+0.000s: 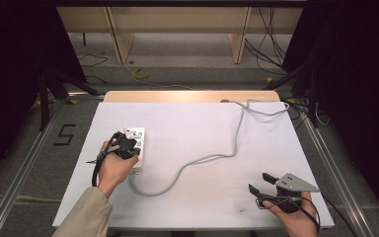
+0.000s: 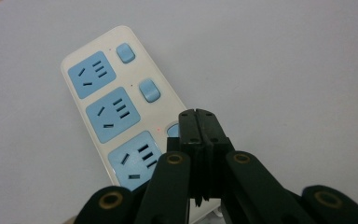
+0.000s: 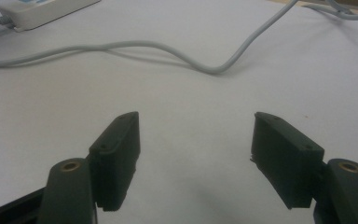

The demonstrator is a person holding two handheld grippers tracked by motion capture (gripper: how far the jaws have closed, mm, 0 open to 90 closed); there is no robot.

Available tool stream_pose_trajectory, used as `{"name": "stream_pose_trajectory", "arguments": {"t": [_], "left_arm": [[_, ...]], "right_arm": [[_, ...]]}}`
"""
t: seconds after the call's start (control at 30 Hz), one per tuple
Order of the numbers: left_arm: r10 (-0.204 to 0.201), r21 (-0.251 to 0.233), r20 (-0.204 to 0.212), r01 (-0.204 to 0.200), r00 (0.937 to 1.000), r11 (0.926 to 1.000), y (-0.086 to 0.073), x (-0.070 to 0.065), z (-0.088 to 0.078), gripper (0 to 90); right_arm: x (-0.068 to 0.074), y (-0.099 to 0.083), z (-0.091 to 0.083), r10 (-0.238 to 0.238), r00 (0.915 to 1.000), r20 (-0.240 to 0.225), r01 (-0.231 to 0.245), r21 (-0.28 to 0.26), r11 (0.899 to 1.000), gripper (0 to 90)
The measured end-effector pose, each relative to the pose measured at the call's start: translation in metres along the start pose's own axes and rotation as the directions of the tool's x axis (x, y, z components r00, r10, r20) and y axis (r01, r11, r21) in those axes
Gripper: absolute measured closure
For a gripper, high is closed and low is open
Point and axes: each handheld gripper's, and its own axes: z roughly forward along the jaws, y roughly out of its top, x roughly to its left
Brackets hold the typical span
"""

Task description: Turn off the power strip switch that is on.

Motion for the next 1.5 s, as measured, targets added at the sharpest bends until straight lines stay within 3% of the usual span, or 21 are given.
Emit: {"name": "stream_pose_trajectory", "arguments": {"t": [1.5], "left_arm": [[-0.032, 0.055, -0.009, 0.033, 0.9994, 0.9980, 0.002, 0.010, 0.021, 89.3]], "right_arm": [[0.001, 0.000, 0.000, -0.006, 1.0000, 0.000, 0.006, 0.002, 1.000, 33.6]]}}
